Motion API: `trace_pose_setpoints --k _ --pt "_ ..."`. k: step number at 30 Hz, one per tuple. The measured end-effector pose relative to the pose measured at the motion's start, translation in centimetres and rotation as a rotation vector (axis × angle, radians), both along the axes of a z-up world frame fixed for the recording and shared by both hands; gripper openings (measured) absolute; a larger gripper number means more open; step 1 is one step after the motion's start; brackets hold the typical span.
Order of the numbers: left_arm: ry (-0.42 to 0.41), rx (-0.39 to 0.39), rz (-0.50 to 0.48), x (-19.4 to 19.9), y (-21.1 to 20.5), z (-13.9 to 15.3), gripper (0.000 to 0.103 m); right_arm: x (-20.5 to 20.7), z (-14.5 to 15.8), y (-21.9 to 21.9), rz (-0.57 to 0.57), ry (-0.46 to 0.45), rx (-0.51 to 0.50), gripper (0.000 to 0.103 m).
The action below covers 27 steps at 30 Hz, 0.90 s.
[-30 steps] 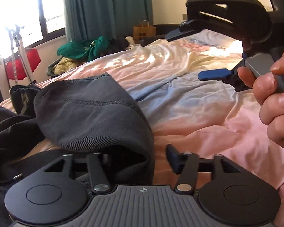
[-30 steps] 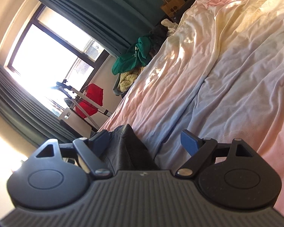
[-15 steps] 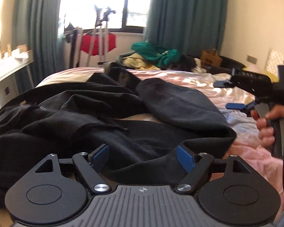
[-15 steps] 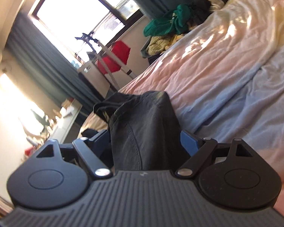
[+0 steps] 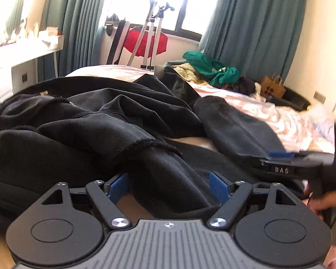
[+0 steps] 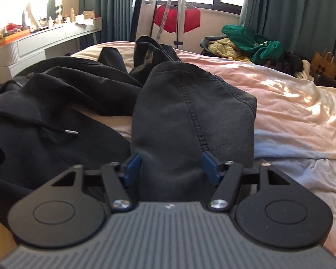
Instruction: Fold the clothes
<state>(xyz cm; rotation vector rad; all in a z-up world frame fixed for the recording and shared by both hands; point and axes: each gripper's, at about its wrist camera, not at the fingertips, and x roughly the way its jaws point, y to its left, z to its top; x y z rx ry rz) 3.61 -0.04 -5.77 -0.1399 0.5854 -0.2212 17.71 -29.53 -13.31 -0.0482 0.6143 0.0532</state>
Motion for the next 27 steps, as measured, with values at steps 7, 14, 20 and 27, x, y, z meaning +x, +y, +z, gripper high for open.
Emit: trace_pose_setpoints --k 7,14,20,27 --pt "-0.027 -0.050 0.074 -0.8 0.8 0.4 0.081 -3.1 3.3 -5.8 -0.240 -0.128 0.228 0.006" --pt "-0.057 -0.025 0.045 -2.6 -0.4 1.1 0.081 -9.8 0.0 -14.0 -0.662 -0.047 0.637 0.006" --pt "-0.046 0.019 0.039 -4.4 -1.0 1.4 0.081 -12.2 -0.5 -14.3 -0.689 -0.017 0.702 0.009" --pt "-0.038 0.047 0.056 -5.0 -1.1 1.4 0.081 -8.4 4.2 -10.8 -0.408 -0.131 0.454 0.074"
